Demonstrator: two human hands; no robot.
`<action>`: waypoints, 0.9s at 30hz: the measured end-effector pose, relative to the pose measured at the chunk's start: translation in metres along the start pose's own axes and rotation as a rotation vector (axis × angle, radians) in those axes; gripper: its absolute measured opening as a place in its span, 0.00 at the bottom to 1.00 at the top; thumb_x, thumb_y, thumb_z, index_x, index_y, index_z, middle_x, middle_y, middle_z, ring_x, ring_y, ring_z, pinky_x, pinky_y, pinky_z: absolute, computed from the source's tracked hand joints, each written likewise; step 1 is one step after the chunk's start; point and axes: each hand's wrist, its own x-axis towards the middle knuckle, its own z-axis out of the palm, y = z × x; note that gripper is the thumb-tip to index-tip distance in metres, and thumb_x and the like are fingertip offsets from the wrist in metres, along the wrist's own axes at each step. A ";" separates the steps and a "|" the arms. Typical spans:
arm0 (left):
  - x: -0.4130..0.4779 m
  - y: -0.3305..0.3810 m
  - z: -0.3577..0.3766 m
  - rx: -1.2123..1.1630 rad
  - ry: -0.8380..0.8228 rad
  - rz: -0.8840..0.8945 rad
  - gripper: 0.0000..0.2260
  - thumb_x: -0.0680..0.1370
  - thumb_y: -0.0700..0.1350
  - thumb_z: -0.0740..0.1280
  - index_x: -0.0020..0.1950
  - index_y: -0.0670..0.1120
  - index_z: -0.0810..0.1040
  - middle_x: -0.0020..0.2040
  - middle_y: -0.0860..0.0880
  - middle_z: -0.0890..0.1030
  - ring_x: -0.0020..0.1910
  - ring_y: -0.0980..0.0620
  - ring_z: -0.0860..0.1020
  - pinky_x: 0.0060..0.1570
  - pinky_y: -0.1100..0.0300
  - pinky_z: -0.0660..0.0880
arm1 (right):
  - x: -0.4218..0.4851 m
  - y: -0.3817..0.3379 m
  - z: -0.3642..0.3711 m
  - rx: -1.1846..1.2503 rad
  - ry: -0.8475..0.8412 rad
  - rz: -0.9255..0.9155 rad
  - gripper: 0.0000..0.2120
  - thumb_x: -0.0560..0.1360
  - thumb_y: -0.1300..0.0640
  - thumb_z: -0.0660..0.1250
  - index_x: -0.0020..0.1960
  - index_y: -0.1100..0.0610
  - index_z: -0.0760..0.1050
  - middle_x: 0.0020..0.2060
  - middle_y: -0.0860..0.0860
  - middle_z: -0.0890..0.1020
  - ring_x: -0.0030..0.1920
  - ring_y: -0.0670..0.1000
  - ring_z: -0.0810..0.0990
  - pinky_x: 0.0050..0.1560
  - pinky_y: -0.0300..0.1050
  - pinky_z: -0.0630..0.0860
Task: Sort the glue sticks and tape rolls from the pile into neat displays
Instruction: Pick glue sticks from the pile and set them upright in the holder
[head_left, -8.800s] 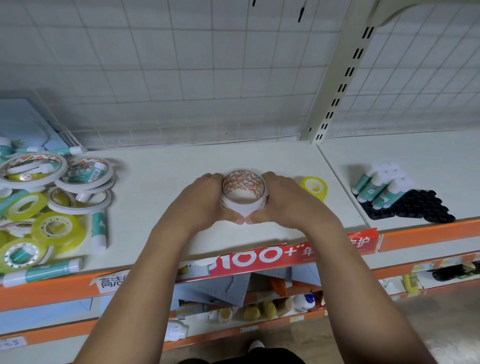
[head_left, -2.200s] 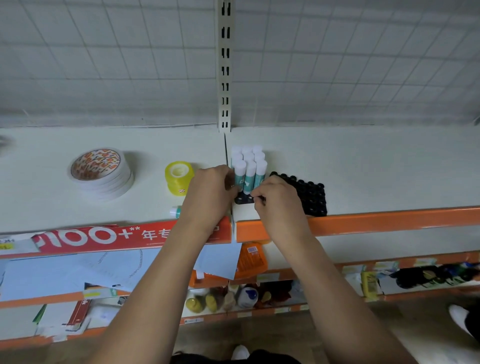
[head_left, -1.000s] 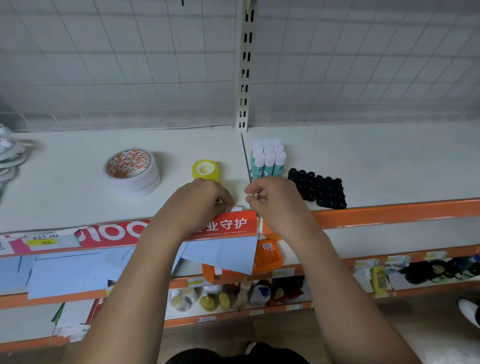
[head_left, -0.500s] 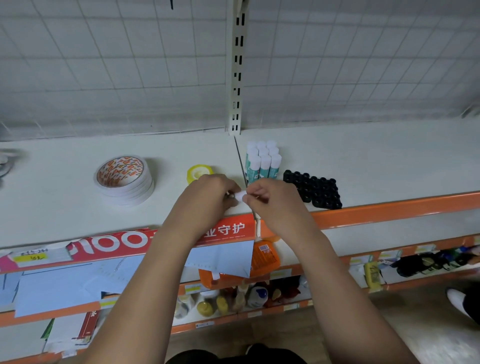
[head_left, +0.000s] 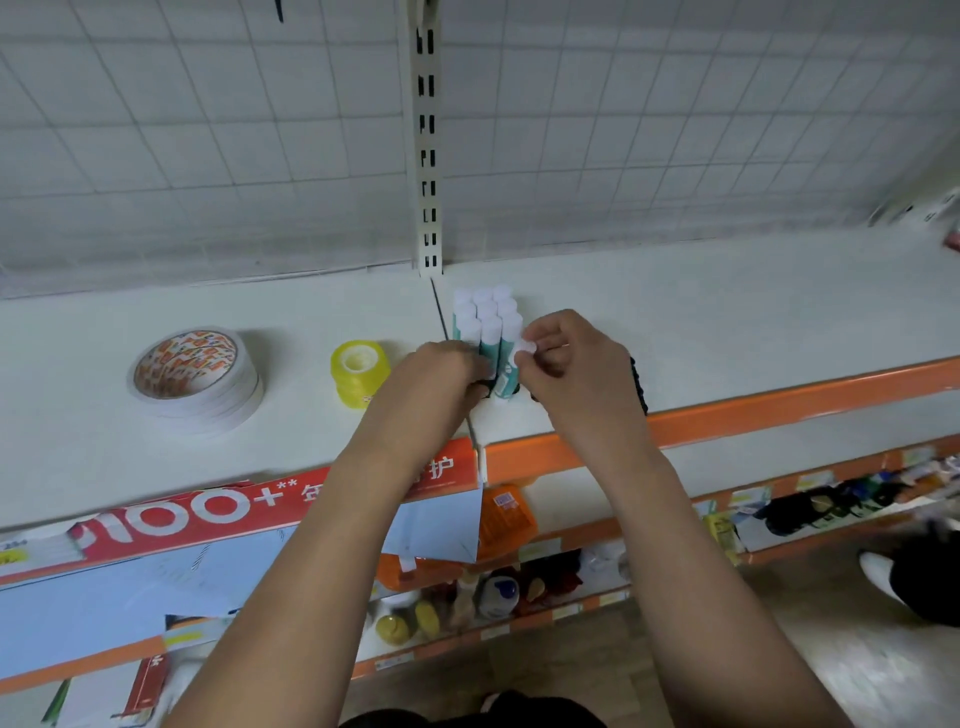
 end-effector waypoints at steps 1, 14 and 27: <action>0.002 0.002 0.004 0.012 -0.021 0.009 0.11 0.78 0.42 0.64 0.57 0.48 0.82 0.51 0.45 0.80 0.53 0.43 0.78 0.49 0.49 0.73 | 0.001 0.001 -0.003 -0.024 0.019 -0.020 0.07 0.75 0.57 0.70 0.52 0.52 0.76 0.43 0.46 0.81 0.43 0.43 0.80 0.47 0.38 0.80; 0.008 0.004 0.043 0.136 -0.001 -0.066 0.11 0.78 0.37 0.62 0.55 0.45 0.82 0.51 0.48 0.75 0.52 0.48 0.74 0.45 0.52 0.74 | 0.009 0.009 0.004 -0.024 0.021 -0.114 0.06 0.75 0.59 0.71 0.50 0.55 0.77 0.45 0.49 0.82 0.46 0.45 0.81 0.48 0.45 0.80; 0.009 0.006 0.041 0.154 0.008 -0.116 0.13 0.79 0.41 0.61 0.59 0.48 0.81 0.54 0.49 0.78 0.53 0.48 0.76 0.48 0.53 0.73 | 0.012 0.011 0.013 -0.089 0.024 -0.165 0.05 0.75 0.61 0.69 0.49 0.59 0.74 0.46 0.49 0.78 0.43 0.45 0.76 0.46 0.44 0.77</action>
